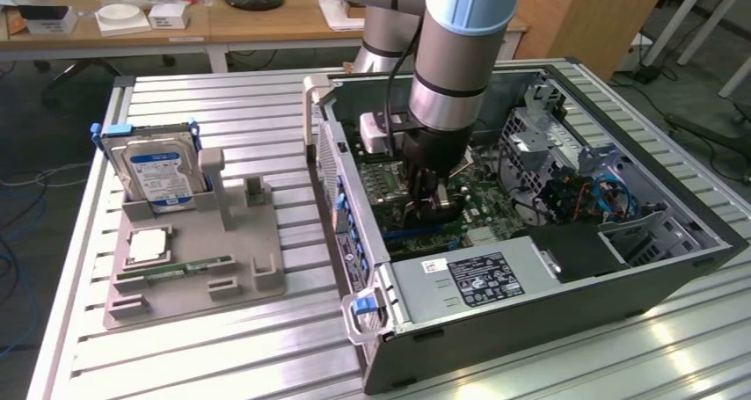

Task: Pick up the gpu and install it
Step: 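Insert the gpu into the slot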

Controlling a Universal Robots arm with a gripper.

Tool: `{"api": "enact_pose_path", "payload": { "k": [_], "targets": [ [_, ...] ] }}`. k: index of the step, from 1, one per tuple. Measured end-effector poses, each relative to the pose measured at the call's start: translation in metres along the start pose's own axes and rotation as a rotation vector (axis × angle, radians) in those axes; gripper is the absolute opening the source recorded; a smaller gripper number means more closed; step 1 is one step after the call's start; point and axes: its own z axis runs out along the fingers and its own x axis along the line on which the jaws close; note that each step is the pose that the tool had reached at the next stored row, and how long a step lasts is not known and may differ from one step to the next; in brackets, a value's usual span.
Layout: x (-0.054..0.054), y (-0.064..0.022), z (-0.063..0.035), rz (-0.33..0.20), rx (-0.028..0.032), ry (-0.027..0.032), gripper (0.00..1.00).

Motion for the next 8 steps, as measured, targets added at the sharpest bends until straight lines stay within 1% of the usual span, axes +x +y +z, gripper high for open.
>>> {"api": "enact_pose_path", "payload": {
  "k": [8],
  "targets": [
    [0.0000,0.0000,0.0010,0.000,0.0000,0.0002,0.28]
  ]
}}
